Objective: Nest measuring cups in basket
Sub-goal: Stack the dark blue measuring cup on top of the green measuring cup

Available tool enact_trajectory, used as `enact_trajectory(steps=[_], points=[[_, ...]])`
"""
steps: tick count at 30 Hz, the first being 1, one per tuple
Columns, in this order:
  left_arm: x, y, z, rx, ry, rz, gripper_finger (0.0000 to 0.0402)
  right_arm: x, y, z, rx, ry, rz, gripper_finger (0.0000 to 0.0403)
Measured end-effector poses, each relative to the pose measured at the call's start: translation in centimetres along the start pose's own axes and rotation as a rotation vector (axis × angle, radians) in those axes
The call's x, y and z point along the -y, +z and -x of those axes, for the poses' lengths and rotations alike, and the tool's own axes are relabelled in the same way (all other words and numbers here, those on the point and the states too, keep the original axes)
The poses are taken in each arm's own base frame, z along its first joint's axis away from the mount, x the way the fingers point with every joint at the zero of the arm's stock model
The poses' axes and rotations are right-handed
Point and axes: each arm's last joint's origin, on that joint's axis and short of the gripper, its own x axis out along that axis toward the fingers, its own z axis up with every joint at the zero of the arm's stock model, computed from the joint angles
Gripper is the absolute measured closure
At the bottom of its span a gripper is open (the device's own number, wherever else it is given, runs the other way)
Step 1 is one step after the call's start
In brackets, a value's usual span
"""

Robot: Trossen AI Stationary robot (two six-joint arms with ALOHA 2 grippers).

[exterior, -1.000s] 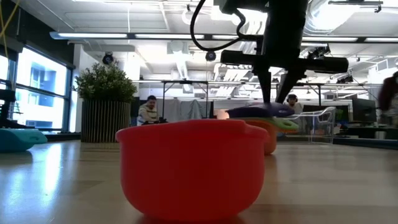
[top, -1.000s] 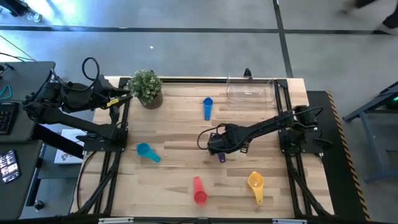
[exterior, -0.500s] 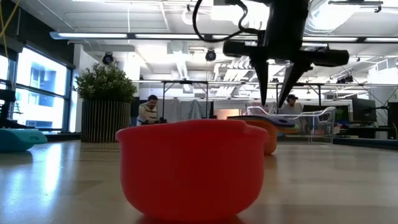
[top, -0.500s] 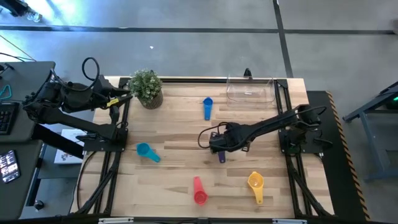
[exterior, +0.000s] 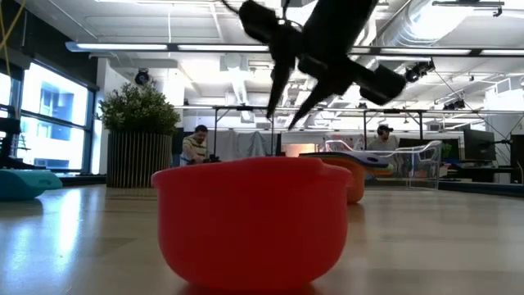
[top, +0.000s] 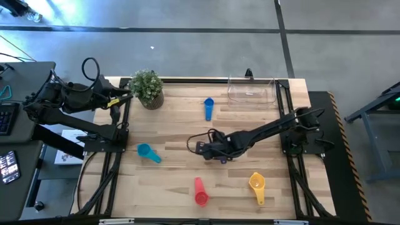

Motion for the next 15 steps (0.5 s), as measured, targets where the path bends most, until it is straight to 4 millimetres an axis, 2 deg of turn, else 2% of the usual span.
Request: enact_trajectory(steps=[15], points=[[0.2, 0.1, -0.2, -0.003, 0.004, 0.024, 0.0291, 2.0, -0.3, -0.6, -0.037, -0.202, 0.037, 0.0295]])
